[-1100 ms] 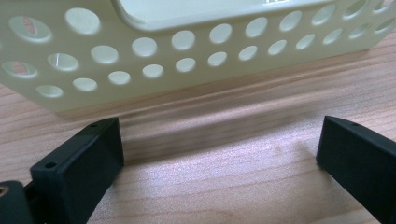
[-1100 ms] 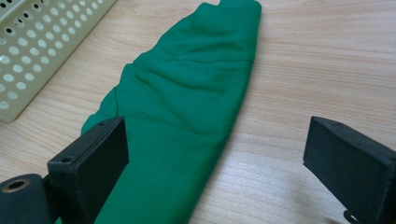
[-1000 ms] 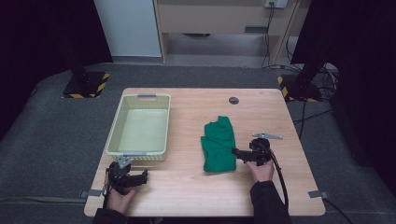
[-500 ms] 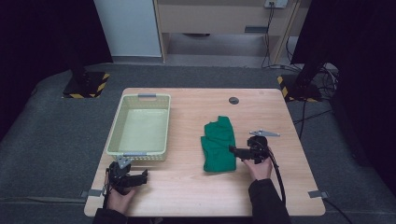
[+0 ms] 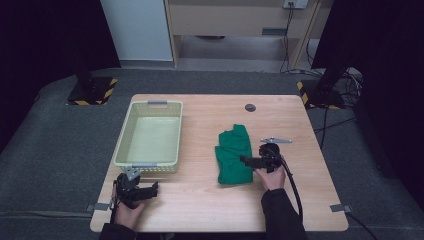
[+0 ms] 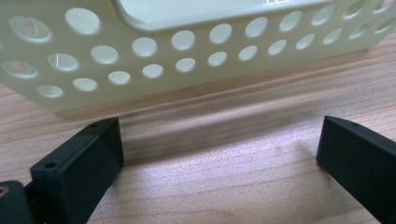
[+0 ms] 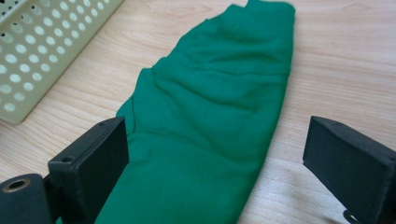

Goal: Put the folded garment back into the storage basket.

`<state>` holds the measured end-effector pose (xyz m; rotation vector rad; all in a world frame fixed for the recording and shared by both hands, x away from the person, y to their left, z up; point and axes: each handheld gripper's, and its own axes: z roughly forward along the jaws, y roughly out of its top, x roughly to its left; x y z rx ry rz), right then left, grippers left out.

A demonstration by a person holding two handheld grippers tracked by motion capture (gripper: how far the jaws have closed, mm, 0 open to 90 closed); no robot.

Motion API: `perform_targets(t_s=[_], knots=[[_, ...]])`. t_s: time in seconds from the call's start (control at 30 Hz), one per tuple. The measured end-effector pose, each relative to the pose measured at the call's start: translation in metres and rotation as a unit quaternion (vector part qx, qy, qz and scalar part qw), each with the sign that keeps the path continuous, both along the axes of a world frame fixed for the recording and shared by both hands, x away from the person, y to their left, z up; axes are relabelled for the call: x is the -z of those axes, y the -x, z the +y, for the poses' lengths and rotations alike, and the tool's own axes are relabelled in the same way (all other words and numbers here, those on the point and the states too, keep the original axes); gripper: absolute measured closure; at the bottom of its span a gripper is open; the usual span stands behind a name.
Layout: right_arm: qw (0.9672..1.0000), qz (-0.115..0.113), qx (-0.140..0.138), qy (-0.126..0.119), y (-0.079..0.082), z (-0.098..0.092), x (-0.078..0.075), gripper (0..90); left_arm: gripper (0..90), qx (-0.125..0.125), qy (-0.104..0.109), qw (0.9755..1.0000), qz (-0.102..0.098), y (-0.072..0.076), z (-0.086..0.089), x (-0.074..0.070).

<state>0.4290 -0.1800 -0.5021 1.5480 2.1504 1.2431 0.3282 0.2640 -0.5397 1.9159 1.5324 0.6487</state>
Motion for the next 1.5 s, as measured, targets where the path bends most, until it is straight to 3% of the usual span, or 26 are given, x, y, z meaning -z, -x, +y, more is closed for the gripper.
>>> perform_targets(t_s=[0.63,0.9,1.1,1.27,1.5], knots=[[0.9997,0.018,0.001,0.018,-0.01,0.018,0.03,7.0,0.0,0.0,0.0,1.0,0.0,0.0,0.0,0.0],[0.9994,0.005,0.003,0.035,-0.009,0.024,0.033,9.3,0.0,0.0,0.0,1.0,0.0,0.0,0.0,0.0],[0.9954,-0.03,0.006,0.091,-0.003,0.035,0.036,18.3,0.0,0.0,0.0,1.0,0.0,0.0,0.0,0.0],[0.995,-0.052,0.018,0.084,0.003,0.037,0.039,29.8,0.0,0.0,0.0,1.0,0.0,0.0,0.0,0.0],[0.9962,-0.053,0.019,0.066,0.005,0.04,0.039,50.0,0.0,0.0,0.0,1.0,0.0,0.0,0.0,0.0]])
